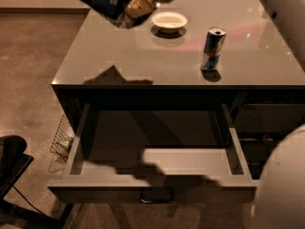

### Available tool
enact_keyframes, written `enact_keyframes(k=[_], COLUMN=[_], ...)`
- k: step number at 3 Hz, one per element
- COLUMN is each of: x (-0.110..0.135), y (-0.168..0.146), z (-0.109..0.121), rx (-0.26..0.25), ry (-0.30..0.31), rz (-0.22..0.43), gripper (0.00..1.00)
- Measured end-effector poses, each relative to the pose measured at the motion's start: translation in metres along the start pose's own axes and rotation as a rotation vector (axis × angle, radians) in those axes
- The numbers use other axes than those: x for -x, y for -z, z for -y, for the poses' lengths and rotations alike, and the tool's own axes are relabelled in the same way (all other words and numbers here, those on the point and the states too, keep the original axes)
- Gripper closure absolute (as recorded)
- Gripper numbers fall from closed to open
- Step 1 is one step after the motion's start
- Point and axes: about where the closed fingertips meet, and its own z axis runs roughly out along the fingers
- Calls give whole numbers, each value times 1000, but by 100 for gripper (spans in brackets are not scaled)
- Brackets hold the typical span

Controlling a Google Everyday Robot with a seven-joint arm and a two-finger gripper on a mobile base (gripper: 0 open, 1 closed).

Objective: Pick blue chip bag from top drawer and place on counter

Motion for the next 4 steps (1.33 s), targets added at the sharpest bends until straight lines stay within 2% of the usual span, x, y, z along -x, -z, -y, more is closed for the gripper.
enact_keyframes(k=[1, 2, 3, 4], x=[23, -4, -44, -44], y=[-38, -115, -166, -168], z=[23, 33, 29, 28], rx=[-87, -117, -107, -103], ry=[-43, -101, -126, -126], rz=[7, -71, -175, -177], gripper=[100, 100, 100, 82])
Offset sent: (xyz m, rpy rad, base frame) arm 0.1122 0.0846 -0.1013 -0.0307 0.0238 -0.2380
